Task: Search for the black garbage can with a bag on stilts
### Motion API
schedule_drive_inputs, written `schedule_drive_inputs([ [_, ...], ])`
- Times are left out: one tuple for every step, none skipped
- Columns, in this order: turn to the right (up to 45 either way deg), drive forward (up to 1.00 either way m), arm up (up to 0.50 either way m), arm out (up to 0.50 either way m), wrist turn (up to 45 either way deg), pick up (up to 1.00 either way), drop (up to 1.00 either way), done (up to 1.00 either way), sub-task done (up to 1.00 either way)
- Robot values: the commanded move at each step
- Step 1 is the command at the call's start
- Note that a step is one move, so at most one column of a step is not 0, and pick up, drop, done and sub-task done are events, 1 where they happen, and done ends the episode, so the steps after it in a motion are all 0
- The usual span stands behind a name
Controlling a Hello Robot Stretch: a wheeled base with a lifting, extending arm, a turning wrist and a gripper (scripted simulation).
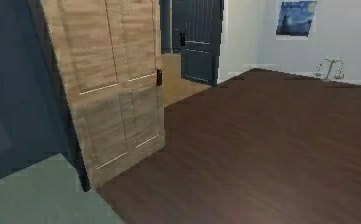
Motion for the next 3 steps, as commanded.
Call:
schedule_drive_inputs([
  [0.0,0.35,0.0,0.0,0.0,0.0,0.0,0.0,0.0],
  [9.0,0.0,0.0,0.0,0.0,0.0,0.0,0.0,0.0],
  [0.0,1.0,0.0,0.0,0.0,0.0,0.0,0.0,0.0],
])
